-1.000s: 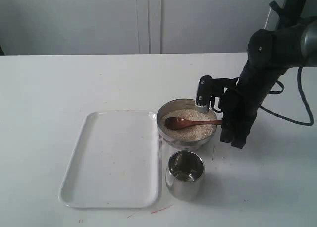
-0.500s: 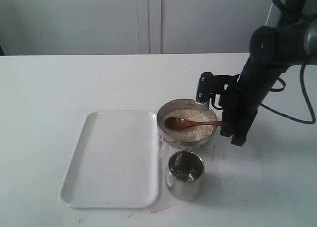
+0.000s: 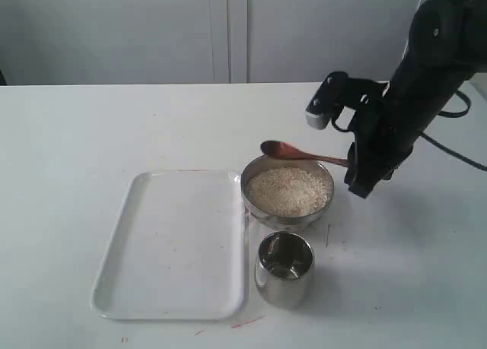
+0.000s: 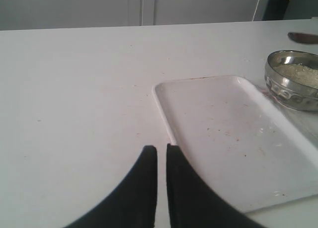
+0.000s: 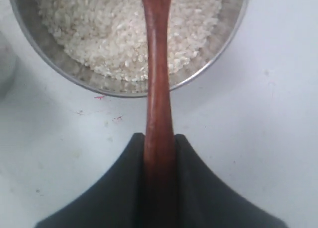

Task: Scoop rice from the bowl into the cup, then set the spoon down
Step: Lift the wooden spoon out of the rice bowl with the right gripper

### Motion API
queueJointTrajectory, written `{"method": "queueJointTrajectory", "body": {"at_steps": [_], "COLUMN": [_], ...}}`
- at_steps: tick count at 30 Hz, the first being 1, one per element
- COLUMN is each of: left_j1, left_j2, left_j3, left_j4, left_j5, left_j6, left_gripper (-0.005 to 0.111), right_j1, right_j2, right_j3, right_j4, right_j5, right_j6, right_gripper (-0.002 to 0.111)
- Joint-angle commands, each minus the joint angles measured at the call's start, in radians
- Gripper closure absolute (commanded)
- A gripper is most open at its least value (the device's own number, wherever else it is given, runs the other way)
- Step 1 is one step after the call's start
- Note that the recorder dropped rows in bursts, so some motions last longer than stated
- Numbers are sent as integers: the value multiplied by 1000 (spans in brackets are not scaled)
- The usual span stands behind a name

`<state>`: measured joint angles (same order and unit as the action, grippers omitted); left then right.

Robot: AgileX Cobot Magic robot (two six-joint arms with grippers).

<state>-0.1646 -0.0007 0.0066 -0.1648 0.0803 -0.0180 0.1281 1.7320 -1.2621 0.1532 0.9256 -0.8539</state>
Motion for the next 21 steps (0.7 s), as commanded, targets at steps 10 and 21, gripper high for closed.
{"method": "queueJointTrajectory", "body": {"at_steps": [10,21], "left_j1": [-7,-7], "left_j2": [1,1], "left_j3": [-7,-7], "left_j4": [-6,-6], "left_j5": [-4,-4], "left_j6": [-1,-1], "left_gripper": [92,92], "right_j1": [206,598], "right_j2": [-337,-357], "right_j3": [-3,329], "right_j4": [-117,-1008], "right_j5": [215,177], "right_j6": [544,1111], "right_gripper": [108,108]}}
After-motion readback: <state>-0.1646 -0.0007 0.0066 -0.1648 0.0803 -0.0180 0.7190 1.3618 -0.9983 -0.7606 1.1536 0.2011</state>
